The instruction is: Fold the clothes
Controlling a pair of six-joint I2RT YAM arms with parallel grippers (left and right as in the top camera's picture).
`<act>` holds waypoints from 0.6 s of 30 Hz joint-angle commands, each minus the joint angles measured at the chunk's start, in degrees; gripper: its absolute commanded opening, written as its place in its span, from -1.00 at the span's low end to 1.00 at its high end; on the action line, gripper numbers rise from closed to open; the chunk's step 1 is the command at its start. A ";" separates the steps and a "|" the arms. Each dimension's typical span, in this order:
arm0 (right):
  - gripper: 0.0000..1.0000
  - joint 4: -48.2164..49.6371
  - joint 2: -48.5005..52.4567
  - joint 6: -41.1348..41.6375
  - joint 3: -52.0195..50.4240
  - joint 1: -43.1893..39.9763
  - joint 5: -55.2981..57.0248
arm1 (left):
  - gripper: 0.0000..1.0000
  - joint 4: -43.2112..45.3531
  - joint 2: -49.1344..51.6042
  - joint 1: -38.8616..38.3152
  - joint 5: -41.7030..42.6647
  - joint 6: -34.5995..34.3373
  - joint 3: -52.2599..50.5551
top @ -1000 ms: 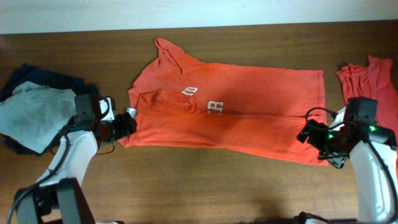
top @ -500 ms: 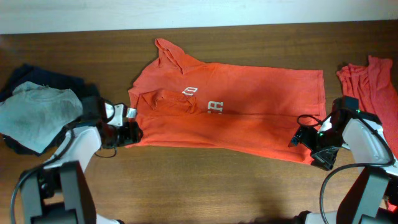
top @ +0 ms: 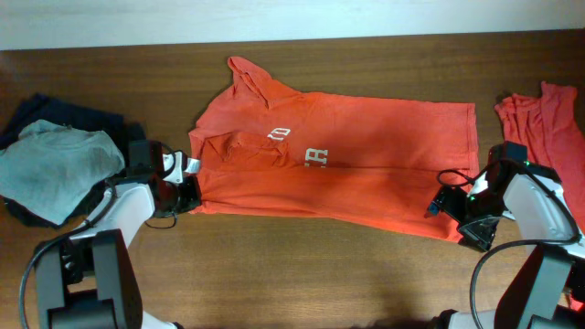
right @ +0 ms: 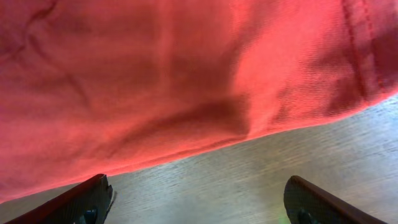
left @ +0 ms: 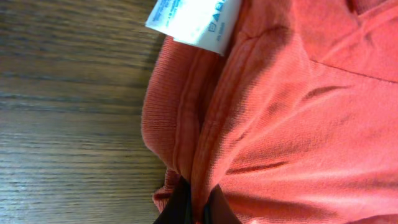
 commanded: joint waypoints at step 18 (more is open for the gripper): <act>-0.35 8.81 -0.13 14.08 -8.50 -2.69 9.64 | -0.99 -7.23 0.94 7.28 -5.31 -3.50 -0.37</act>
